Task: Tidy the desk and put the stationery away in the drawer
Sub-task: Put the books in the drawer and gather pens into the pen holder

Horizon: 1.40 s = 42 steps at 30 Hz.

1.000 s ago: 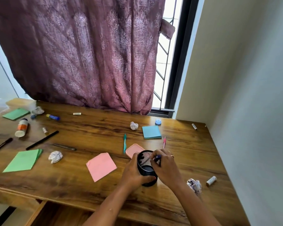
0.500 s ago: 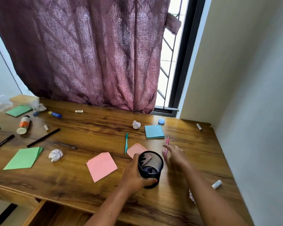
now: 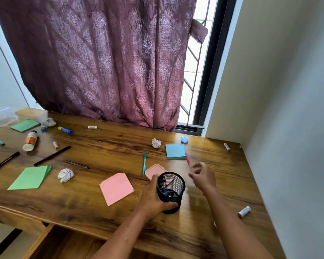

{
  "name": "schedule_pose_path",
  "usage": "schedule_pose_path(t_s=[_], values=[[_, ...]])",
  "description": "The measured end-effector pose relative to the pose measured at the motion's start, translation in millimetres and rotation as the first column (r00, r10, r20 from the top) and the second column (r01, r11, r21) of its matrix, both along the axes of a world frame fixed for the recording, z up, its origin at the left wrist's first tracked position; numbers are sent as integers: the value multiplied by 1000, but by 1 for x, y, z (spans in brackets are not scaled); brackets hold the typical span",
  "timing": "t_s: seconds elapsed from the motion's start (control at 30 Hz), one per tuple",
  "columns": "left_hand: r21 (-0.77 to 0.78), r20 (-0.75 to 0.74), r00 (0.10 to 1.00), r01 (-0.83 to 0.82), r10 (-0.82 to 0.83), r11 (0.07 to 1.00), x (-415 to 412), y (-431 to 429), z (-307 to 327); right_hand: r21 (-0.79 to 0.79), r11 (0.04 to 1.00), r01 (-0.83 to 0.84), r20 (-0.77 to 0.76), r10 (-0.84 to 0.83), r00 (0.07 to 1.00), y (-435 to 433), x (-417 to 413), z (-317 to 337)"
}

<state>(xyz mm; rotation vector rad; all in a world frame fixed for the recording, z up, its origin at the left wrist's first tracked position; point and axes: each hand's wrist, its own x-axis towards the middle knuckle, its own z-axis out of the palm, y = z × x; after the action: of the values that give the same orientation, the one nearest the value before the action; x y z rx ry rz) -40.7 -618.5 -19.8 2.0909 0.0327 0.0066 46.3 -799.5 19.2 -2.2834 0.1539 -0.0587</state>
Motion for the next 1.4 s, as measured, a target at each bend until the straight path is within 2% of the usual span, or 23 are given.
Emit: schedule_pose_path(t_s=[0.07, 0.1, 0.13, 0.23, 0.37, 0.47, 0.53, 0.7, 0.87, 0.93, 1.0, 1.07, 1.13, 1.23, 1.4], values=[[4, -4, 1000, -7, 7, 1000, -1, -1, -1, 285, 951, -121, 88, 99, 991, 11, -15, 24], [3, -7, 1000, -9, 9, 1000, -1, -1, 0, 341, 919, -198, 135, 161, 978, 17, -23, 34], [0, -12, 1000, -14, 14, 1000, -1, -1, 1, 316, 910, -269, 180, 221, 959, 22, -32, 42], [-20, -13, 1000, -18, 17, 1000, -4, -3, 3, 80, 917, -391, 248, 361, 899, 33, -53, 50], [-60, -4, 1000, -13, 13, 998, -8, -3, 4, -101, 904, -416, 199, 428, 881, 38, -71, 45], [-54, -2, 1000, 0, 0, 999, -12, 0, 4, -451, 816, -363, 95, 448, 889, 40, -85, 41], [-44, 3, 1000, 9, -9, 999, -15, 3, 4, -587, 734, -342, 58, 460, 886, 45, -93, 43], [-67, 4, 1000, 25, -24, 997, -27, 13, 5, -733, 527, -430, -146, 496, 856, 66, -105, 58], [-56, -4, 1000, 15, -16, 998, -37, 30, 9, -727, 480, -491, -232, 501, 834, 83, -113, 65], [-38, 2, 1000, 19, -19, 999, -41, 39, 11, -679, 517, -521, -227, 527, 819, 89, -115, 69], [-19, 9, 1000, 13, -13, 1000, -45, 52, 11, -555, 655, -514, -140, 535, 833, 97, -112, 72], [-16, 24, 1000, -3, 3, 1000, -49, 67, 9, -350, 821, -451, -19, 475, 880, 104, -100, 70], [-11, 38, 999, -17, 17, 1000, -52, 80, 7, -208, 904, -375, 45, 391, 919, 110, -79, 62], [-26, 39, 999, -19, 20, 999, -54, 98, 6, -253, 892, -375, -24, 382, 924, 124, -45, 40], [-82, 43, 999, 5, -1, 997, -53, 118, 3, -429, 743, -514, -248, 451, 858, 153, 1, 5]])
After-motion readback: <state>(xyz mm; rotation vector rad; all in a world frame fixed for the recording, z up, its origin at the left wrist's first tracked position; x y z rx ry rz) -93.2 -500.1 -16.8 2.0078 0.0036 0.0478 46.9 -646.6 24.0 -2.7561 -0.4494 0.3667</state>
